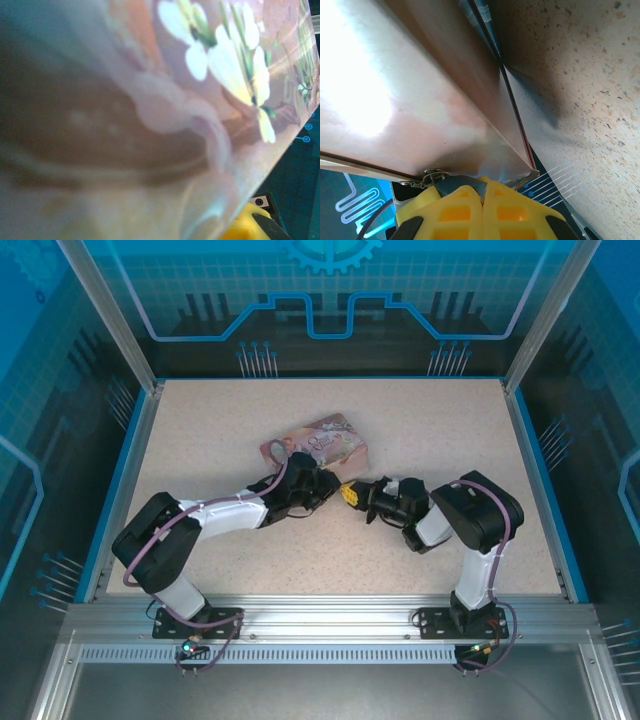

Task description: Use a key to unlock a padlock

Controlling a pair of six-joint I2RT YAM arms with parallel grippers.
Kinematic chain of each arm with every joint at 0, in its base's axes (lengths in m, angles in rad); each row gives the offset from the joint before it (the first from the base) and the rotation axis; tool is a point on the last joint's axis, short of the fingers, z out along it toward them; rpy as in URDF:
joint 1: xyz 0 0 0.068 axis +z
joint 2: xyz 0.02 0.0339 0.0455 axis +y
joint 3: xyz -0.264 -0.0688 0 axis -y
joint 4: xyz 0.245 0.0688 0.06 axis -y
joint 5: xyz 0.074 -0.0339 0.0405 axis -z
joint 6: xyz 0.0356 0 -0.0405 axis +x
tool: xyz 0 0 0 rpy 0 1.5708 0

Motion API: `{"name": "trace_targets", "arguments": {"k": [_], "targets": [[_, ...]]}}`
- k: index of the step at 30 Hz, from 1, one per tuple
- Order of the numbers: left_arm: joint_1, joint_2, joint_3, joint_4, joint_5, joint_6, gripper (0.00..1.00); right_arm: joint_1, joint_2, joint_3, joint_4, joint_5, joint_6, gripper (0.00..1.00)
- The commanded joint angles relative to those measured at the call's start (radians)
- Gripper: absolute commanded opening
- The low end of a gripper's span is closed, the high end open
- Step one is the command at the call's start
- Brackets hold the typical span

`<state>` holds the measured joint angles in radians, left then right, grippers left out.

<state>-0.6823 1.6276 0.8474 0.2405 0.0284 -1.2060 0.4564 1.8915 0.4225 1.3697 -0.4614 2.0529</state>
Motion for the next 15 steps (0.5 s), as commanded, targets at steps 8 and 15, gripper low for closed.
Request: {"name": "trace_targets", "arguments": {"k": [8, 15], "targets": [[-0.017, -0.034, -0.024, 0.074, 0.051, 0.065, 0.0, 0.039, 0.037, 0.022, 0.052, 0.006, 0.003, 0.04], [-0.016, -0.066, -0.026, 0.03, 0.008, 0.003, 0.0, 0.039, -0.004, -0.009, 0.016, 0.032, -0.11, 0.21]]}}
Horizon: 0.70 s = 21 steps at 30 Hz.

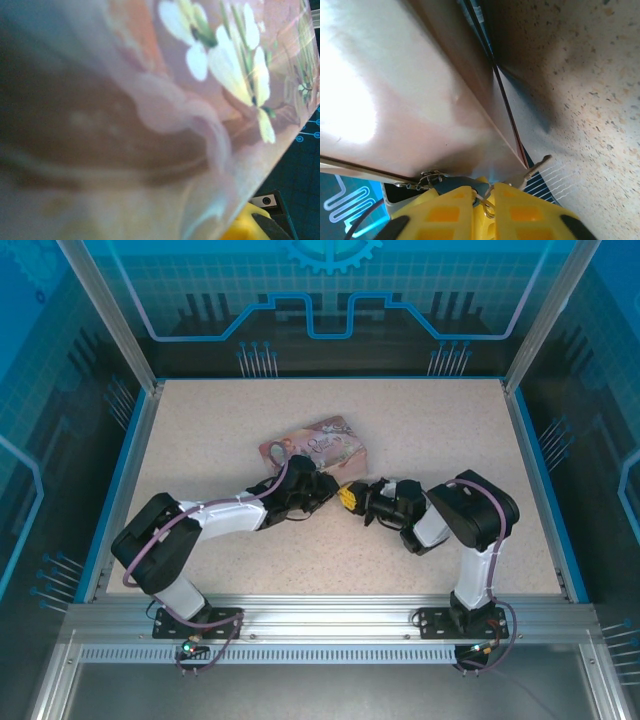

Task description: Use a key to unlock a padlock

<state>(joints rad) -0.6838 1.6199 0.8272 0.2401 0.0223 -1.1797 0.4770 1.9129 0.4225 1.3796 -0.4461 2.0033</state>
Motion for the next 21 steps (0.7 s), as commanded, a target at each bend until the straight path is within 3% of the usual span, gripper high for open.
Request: {"name": "trace_targets", "arguments": {"k": [1, 6, 12, 14, 17, 19, 21], "targets": [[-0.012, -0.062, -0.004, 0.018, 0.01, -0.032, 0.0, 0.018, -0.029, -0.016, -0.009, 0.016, -0.083, 0.23], [0.002, -0.067, 0.0, 0.003, 0.016, -0.076, 0.0, 0.01, -0.054, -0.087, -0.036, 0.054, -0.22, 0.34], [0.01, -0.084, 0.004, -0.041, 0.011, -0.069, 0.0, -0.036, -0.208, -0.17, -0.263, 0.064, -0.505, 0.46], [0.015, -0.093, 0.007, -0.058, 0.017, -0.063, 0.0, -0.056, -0.287, -0.16, -0.374, 0.042, -0.664, 0.47], [0.028, -0.108, 0.026, -0.11, 0.045, -0.039, 0.0, -0.048, -0.461, -0.084, -0.713, 0.05, -1.023, 0.47], [0.04, -0.119, 0.041, -0.152, 0.065, -0.017, 0.0, 0.018, -0.598, -0.012, -1.003, 0.187, -1.318, 0.47], [0.053, -0.127, 0.051, -0.183, 0.09, 0.0, 0.0, 0.111, -0.699, 0.024, -1.166, 0.37, -1.539, 0.47]]}}
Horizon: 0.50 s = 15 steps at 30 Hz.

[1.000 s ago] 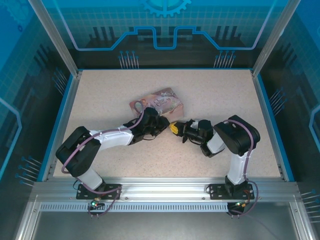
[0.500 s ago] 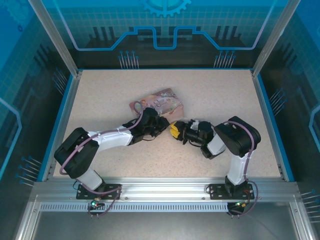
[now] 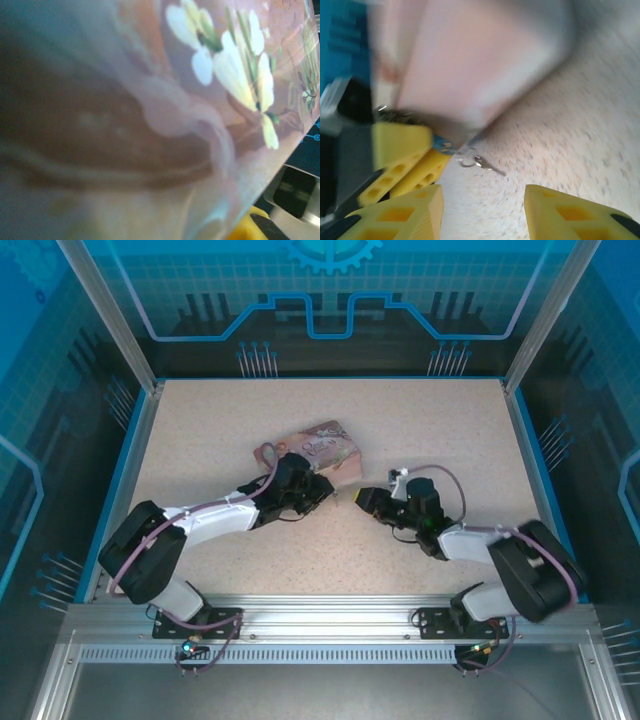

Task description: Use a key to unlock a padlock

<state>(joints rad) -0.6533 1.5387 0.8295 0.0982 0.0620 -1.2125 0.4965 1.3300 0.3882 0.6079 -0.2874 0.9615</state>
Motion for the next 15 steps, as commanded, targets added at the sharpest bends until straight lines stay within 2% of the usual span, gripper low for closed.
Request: {"name": "trace_targets", "arguments": {"k": [1, 3, 6, 9, 11, 15], "targets": [[0.028, -0.053, 0.054, -0.06, 0.055, 0.042, 0.0, 0.132, -0.157, 0.058, -0.418, 0.275, -0.588, 0.47], [0.039, -0.06, 0.07, -0.104, 0.065, 0.066, 0.0, 0.192, -0.22, 0.03, -0.411, 0.408, -0.693, 0.47], [0.058, -0.063, 0.086, -0.135, 0.101, 0.085, 0.0, 0.255, -0.261, -0.051, -0.304, 0.572, -0.789, 0.47], [0.076, -0.067, 0.093, -0.148, 0.134, 0.096, 0.0, 0.291, -0.248, -0.082, -0.253, 0.636, -0.817, 0.47], [0.081, -0.07, 0.101, -0.168, 0.142, 0.114, 0.0, 0.304, -0.225, -0.091, -0.214, 0.629, -0.813, 0.46], [0.09, -0.077, 0.1, -0.174, 0.16, 0.126, 0.0, 0.296, -0.162, -0.102, -0.109, 0.478, -0.771, 0.46]]}}
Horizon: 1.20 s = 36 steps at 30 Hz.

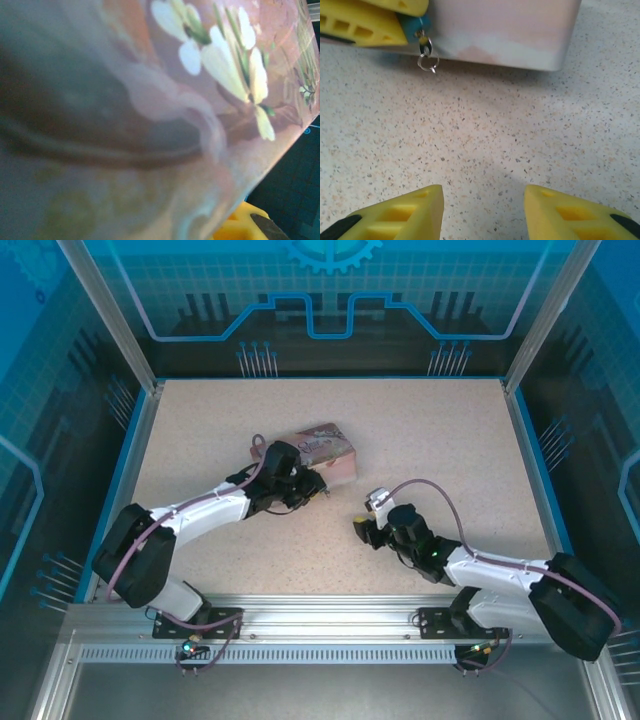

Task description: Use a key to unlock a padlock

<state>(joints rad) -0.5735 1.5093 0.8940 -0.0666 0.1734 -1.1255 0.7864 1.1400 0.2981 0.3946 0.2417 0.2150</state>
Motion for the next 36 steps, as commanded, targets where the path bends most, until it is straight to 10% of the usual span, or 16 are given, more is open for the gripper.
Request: {"name": "trace_targets", "arguments": {"k": [1, 13, 36], "targets": [[0.011, -0.052, 0.034, -0.01, 0.05, 0.039, 0.0, -0.001, 0.039, -0.013, 0.13, -0.098, -0.014, 0.45], [0.017, -0.075, 0.04, -0.021, 0.086, 0.068, 0.0, -0.188, 0.234, 0.05, 0.396, -0.61, 0.109, 0.34], [0.018, -0.085, 0.028, -0.007, 0.093, 0.058, 0.0, -0.193, 0.511, 0.212, 0.555, -0.657, 0.215, 0.18]]}}
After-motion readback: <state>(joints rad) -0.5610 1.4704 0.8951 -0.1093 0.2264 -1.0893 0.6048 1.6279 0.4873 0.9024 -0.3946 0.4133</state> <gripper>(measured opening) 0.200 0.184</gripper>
